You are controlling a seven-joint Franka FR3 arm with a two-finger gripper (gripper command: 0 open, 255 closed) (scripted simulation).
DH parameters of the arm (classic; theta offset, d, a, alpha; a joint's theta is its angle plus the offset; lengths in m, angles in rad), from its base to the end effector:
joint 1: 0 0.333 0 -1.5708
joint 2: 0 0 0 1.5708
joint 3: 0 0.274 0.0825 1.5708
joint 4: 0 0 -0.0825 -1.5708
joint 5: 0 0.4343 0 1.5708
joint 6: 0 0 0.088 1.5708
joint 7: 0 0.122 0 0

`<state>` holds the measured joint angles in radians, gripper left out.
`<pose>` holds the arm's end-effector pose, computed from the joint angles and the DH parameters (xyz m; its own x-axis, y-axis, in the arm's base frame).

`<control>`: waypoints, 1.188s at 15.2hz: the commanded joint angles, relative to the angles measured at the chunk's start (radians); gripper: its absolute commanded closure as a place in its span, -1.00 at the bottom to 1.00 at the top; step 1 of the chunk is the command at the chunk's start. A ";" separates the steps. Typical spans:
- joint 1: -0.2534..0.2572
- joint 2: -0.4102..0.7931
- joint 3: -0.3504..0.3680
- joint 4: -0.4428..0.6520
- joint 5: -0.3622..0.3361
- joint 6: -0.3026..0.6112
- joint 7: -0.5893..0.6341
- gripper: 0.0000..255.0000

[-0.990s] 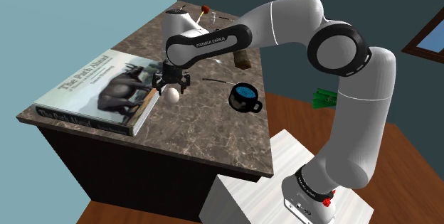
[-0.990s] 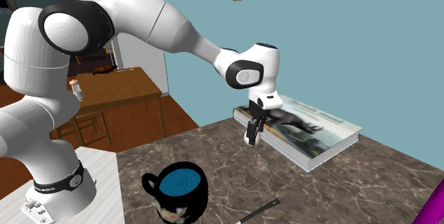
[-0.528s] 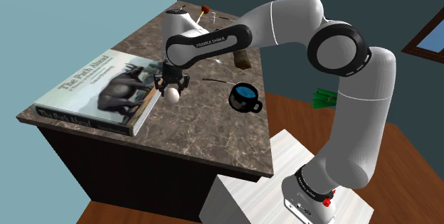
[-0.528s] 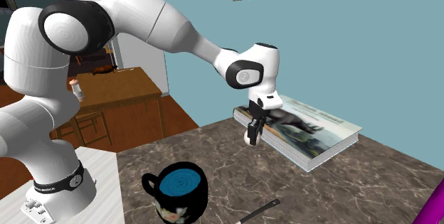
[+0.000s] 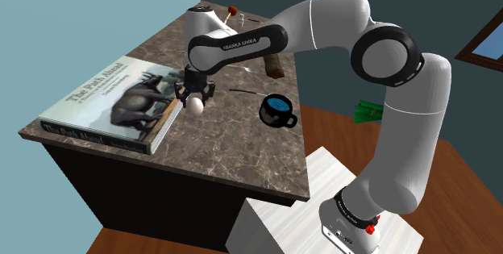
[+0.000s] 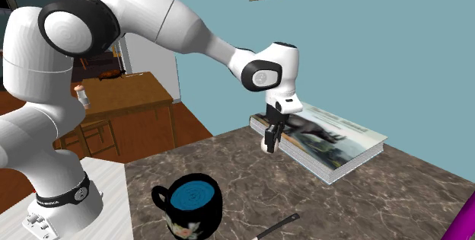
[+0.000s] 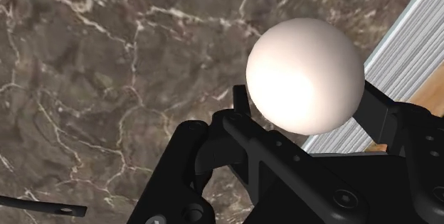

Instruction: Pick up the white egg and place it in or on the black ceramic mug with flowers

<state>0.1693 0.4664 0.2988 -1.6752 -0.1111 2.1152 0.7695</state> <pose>0.6267 0.2963 0.2636 0.9626 -0.2695 -0.0290 -0.2702 -0.9625 -0.0249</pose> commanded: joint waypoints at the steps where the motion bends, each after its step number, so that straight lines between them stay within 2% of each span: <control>1: -0.001 -0.008 0.002 0.014 0.003 -0.021 -0.002 1.00; 18: -0.004 -0.077 0.014 0.146 0.027 -0.219 -0.013 1.00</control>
<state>0.1658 0.3932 0.3124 -1.5415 -0.0852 1.9116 0.7580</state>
